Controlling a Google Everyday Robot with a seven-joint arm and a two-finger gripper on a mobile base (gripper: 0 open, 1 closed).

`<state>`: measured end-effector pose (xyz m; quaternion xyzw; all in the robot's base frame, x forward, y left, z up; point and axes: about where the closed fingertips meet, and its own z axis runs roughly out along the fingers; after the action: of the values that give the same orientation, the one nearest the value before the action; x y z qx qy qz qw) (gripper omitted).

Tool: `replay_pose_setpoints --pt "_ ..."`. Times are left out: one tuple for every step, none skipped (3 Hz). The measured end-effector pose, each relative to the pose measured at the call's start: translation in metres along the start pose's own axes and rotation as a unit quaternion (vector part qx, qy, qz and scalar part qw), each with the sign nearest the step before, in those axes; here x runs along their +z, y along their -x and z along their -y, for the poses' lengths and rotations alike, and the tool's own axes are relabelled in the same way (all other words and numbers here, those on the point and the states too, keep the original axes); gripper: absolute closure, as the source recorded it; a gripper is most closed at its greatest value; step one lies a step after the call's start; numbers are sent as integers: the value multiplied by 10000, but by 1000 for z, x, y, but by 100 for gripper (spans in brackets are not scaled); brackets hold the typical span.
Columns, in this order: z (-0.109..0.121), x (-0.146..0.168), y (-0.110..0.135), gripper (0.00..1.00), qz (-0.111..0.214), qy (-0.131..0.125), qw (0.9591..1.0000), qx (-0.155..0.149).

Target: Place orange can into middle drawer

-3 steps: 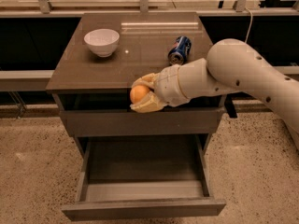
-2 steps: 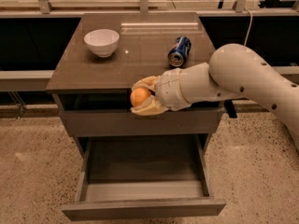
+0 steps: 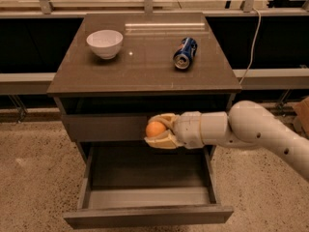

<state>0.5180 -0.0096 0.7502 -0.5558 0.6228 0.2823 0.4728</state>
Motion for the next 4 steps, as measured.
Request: replay_pose_setpoints --pt "-7 -2 -59 100 250 84 9975 662" --pt "-8 -1 -109 100 68 255 9934 1115" --pt "-9 -1 -112 100 45 256 9932 1137" --pt "-10 2 -114 100 28 239 9935 1111"
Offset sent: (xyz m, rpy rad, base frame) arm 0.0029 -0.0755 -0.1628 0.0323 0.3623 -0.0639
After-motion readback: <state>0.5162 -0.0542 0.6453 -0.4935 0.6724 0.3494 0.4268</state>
